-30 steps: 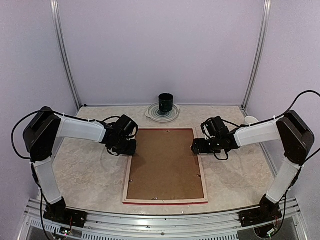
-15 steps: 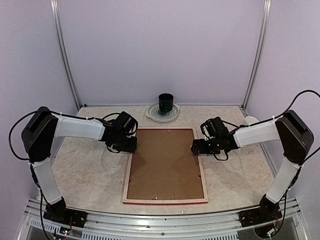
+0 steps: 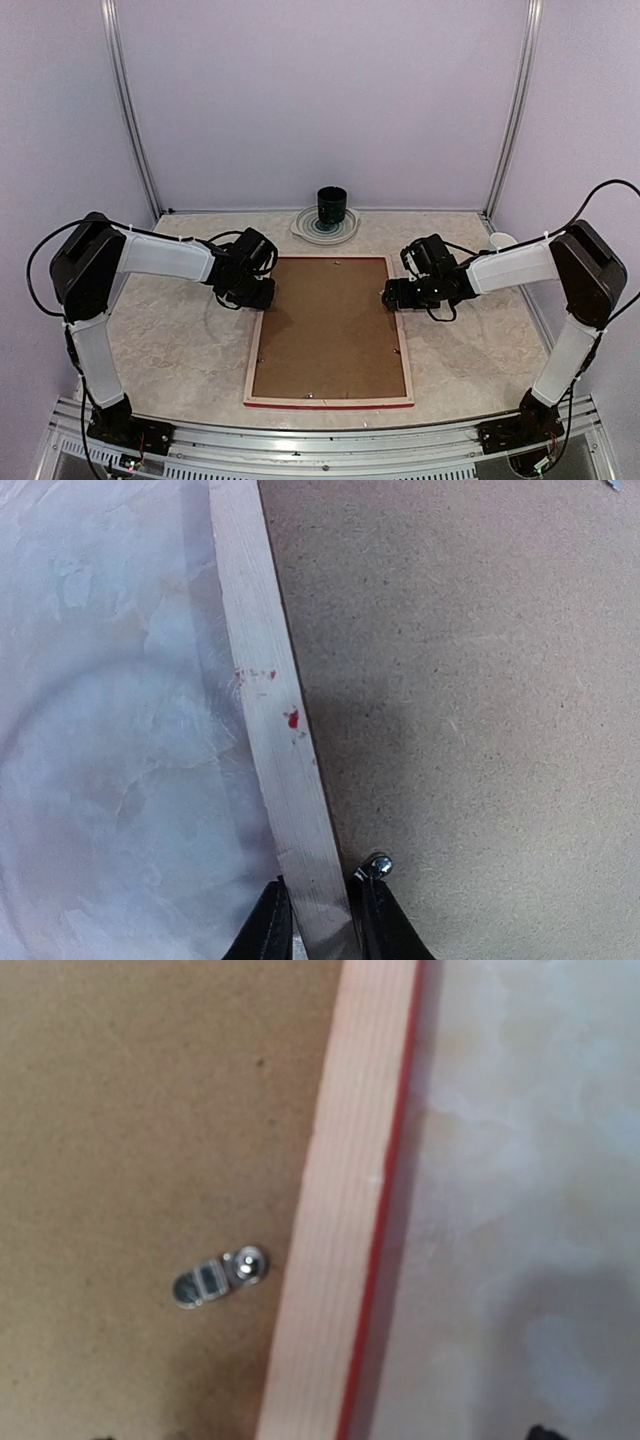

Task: Put the photo into the frame
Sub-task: Press the fastener onto the backboard.

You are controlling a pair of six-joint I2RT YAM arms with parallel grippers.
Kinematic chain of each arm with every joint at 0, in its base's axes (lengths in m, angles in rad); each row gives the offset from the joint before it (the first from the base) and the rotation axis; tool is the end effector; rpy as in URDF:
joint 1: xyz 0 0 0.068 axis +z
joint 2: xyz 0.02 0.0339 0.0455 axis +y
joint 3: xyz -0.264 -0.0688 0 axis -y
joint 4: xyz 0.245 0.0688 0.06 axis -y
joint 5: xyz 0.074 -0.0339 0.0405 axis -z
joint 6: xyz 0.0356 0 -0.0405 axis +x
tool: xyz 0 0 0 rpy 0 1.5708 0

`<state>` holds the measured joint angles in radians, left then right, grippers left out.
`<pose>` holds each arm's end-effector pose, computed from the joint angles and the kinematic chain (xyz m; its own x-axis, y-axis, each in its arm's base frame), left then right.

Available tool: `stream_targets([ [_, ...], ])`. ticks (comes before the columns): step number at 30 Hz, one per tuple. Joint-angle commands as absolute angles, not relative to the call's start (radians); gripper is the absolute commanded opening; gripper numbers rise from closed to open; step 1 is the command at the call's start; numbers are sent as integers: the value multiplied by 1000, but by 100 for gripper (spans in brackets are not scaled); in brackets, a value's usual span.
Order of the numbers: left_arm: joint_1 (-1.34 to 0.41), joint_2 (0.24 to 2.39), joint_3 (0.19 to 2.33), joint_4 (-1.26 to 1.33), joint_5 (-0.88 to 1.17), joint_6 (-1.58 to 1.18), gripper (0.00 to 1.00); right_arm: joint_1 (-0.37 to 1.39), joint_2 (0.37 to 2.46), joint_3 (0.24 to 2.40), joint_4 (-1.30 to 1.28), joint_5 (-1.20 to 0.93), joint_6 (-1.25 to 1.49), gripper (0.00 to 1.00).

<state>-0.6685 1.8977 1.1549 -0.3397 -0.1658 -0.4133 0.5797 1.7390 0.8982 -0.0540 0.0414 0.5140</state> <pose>0.2995 -0.2291 0.1456 -0.8558 0.1712 -0.4882 0.2258 0.9726 -0.0549 0.2860 0.1855 0.1457 -0.8267 0.0459 -0.5607 -0.1368 0.9503 0.2795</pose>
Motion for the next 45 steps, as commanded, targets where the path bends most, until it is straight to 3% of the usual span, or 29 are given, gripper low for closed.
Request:
stream_targets([
  [1,-654,1931,1153,-346,-195,-410,19,575,1753,900,-39,40,508,88],
  [8,-653,1933,1125,-324,-190,-425,15,575,1758,901,-39,38,506,87],
  [13,-656,1905,1109,-320,-183,-442,19,574,1748,905,-52,56,495,87],
  [17,-655,1842,1080,-307,-185,-459,35,564,1709,894,-47,52,483,88],
  [22,-655,1737,1017,-257,-196,-476,67,539,1663,882,-37,2,488,91],
  [30,-653,1617,838,-31,-146,-492,98,525,1702,1001,-167,67,537,94],
  [45,-640,1731,758,144,-122,-465,99,528,1938,1275,-343,158,639,93],
])
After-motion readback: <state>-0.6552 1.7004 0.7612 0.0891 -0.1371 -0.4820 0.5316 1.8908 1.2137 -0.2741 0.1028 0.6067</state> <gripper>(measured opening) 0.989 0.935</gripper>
